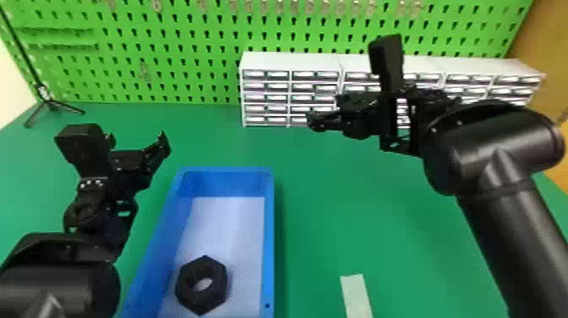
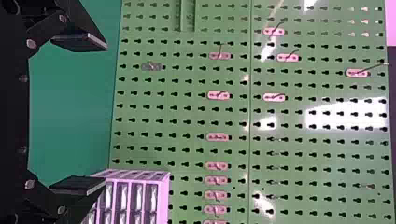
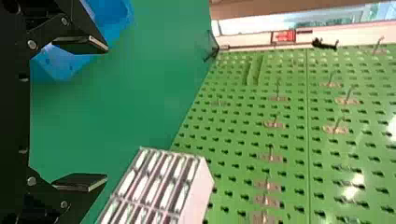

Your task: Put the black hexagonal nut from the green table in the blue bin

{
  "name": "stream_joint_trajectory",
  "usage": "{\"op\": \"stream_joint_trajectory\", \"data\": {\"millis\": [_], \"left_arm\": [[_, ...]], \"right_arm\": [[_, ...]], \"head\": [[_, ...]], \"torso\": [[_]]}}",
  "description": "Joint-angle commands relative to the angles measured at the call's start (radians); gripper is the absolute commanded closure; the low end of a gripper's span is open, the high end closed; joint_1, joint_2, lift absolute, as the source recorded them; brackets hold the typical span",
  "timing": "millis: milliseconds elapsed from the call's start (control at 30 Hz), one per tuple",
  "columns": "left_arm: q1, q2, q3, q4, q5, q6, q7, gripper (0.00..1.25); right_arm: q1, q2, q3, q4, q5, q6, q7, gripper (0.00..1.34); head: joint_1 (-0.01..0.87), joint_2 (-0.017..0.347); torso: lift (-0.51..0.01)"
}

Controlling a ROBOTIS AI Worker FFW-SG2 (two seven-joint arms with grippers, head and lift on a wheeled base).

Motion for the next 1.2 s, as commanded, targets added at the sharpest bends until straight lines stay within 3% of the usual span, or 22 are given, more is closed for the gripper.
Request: {"op": "stream_joint_trajectory", "data": {"millis": [0, 267, 500, 733, 900, 1167], "left_arm": [[-0.001, 0.0, -0.004, 0.0, 0.001, 0.0, 0.0, 0.25], [-0.004, 0.0, -0.012, 0.0, 0.002, 0.0, 0.0, 0.25], [-0.003, -0.001, -0.021, 0.0, 0.004, 0.005, 0.0, 0.25], [-0.001, -0.001, -0.024, 0.0, 0.005, 0.006, 0.0, 0.25], [0.0, -0.003, -0.024, 0.0, 0.007, 0.006, 0.0, 0.25], [0.0, -0.006, -0.024, 0.0, 0.007, 0.006, 0.0, 0.25]], "right_arm": [[0.027, 0.009, -0.058, 0.001, 0.016, -0.028, -0.021, 0.31], [0.074, 0.027, -0.153, 0.001, 0.026, -0.08, -0.069, 0.31], [0.131, 0.052, -0.215, 0.001, 0.012, -0.177, -0.155, 0.31], [0.192, 0.075, -0.25, 0.004, -0.003, -0.267, -0.257, 0.31], [0.214, 0.084, -0.265, 0.03, -0.014, -0.318, -0.274, 0.31], [0.261, 0.107, -0.267, 0.039, -0.028, -0.416, -0.377, 0.31]], "head": [[0.686, 0.028], [0.686, 0.028], [0.686, 0.028], [0.686, 0.028], [0.686, 0.028], [0.686, 0.028]], "torso": [[-0.096], [-0.096], [-0.096], [-0.096], [-0.096], [-0.096]]}}
